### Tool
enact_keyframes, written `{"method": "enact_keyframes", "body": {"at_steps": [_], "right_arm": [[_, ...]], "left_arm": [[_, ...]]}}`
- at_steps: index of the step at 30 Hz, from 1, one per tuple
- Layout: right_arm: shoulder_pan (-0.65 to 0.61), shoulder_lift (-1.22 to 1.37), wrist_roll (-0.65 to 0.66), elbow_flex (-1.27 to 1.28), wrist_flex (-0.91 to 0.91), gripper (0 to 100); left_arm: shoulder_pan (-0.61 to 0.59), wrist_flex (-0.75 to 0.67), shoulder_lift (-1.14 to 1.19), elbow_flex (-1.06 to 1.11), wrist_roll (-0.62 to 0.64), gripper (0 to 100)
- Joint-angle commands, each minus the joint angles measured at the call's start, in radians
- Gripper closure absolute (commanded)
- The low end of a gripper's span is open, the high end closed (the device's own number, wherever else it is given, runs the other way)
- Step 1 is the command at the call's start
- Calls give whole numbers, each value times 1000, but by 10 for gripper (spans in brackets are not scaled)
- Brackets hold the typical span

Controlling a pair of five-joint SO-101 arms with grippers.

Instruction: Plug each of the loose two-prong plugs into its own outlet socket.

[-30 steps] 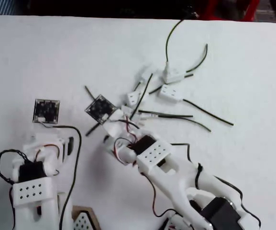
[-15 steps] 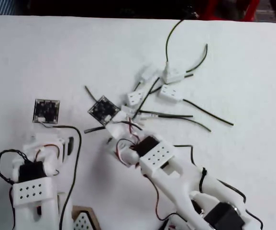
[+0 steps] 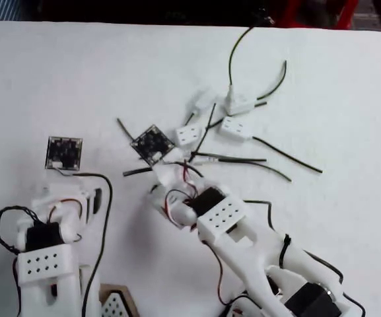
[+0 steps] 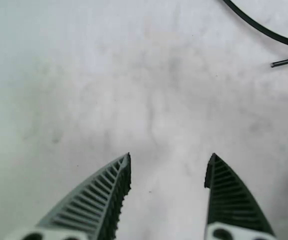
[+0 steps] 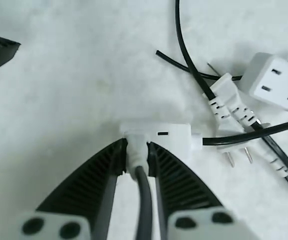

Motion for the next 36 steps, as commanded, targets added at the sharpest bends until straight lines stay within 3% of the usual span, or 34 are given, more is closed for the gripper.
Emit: {"method": "enact_keyframes", "body": {"at_steps": [1,23,36], "right_arm": [[7,-47,-11,-21,-19,981],[-22,70,26,-69,5,981],[-18,84,129,-103,65,981]], "left_arm": [[-12,-20,-16,-6,6,757],[-12,-20,-15,-6,6,757],[-12,-20,-15,-6,6,757]]}}
